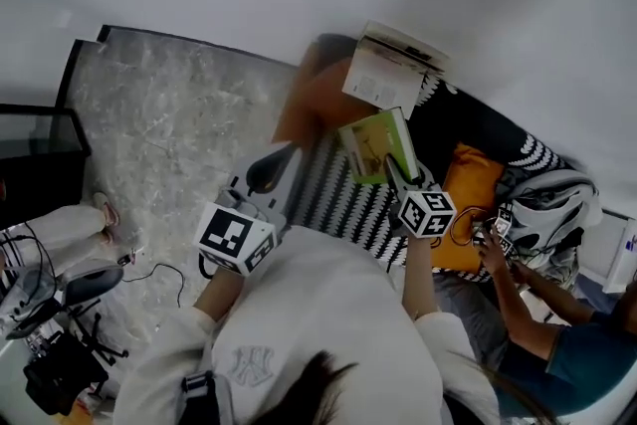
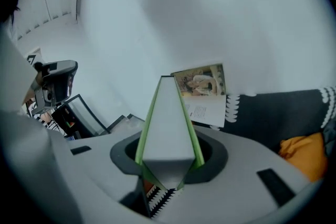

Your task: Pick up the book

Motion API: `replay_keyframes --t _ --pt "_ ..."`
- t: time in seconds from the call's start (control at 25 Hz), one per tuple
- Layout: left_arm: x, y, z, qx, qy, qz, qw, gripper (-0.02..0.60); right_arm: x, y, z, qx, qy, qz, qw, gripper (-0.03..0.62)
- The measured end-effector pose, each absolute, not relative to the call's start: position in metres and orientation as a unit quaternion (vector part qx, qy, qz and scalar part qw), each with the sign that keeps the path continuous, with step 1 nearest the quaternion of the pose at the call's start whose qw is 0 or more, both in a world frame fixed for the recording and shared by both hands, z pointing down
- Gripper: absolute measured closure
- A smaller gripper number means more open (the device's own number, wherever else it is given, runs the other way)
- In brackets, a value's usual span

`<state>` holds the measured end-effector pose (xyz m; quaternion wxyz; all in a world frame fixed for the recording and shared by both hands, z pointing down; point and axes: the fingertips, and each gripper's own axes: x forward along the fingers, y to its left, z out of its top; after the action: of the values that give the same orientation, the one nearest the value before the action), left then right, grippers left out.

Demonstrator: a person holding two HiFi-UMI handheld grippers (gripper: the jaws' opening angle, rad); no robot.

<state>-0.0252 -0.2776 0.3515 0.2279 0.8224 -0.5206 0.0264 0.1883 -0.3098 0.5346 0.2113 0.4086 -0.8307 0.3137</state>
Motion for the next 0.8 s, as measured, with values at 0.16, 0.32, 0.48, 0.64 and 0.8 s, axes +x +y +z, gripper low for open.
replay_keyframes --t 0.16,0.32,0.48,0.64,0.8 --pt "-0.018 -0.271 0.340 0.830 -0.513 0.019 0.218 0.572 0.195 -0.303 0.490 0.438 -0.833 0.271 0.201 0.445" --pt "-0.011 -0.260 0.330 0.839 -0.503 0.018 0.207 0.572 0.197 -0.293 0.441 0.463 -0.836 0.239 0.173 0.445" --pt "-0.007 -0.250 0.318 0.845 -0.497 0.013 0.197 0.572 0.199 -0.283 0.401 0.479 -0.837 0.209 0.161 0.445" --pt "-0.001 -0.240 0.309 0.852 -0.490 0.012 0.181 0.572 0.200 -0.268 0.369 0.484 -0.843 0.192 0.139 0.445" --pt "0.002 -0.231 0.302 0.856 -0.489 0.013 0.166 0.572 0.201 -0.248 0.347 0.495 -0.841 0.175 0.126 0.445"
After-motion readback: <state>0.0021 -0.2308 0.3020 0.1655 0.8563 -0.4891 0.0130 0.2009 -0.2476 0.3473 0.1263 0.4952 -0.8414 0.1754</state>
